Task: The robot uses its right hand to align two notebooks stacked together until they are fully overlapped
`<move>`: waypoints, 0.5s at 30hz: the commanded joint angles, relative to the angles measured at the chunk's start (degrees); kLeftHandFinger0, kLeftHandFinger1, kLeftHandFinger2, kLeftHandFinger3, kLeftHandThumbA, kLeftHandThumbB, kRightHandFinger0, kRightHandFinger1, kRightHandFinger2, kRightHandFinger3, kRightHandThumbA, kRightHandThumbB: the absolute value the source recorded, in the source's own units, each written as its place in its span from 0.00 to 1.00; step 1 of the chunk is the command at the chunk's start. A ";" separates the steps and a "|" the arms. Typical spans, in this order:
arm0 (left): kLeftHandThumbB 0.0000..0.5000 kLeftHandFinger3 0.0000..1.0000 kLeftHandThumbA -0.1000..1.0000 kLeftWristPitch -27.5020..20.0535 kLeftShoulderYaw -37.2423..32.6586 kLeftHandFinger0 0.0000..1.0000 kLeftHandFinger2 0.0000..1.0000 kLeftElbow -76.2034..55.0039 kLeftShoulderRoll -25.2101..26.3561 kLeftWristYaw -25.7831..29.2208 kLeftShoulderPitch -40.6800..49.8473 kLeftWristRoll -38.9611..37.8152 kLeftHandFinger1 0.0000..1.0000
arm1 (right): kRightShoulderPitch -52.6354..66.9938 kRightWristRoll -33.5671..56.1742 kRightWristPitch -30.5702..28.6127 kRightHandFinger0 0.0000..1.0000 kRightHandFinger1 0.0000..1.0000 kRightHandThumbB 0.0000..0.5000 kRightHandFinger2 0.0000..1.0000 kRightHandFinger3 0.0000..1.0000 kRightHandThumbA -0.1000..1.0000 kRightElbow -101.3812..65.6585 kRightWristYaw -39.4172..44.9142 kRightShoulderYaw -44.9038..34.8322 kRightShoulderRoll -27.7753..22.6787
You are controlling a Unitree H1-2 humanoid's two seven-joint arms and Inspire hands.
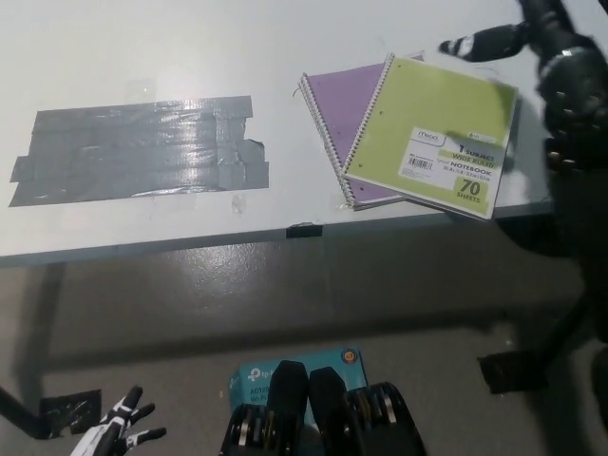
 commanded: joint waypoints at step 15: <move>0.25 1.00 1.00 0.79 -3.40 0.70 0.90 -1.06 2.00 1.24 0.11 2.83 0.75 | -1.12 -7.47 0.65 1.00 1.00 0.41 1.00 1.00 1.00 14.87 -14.76 -6.60 6.94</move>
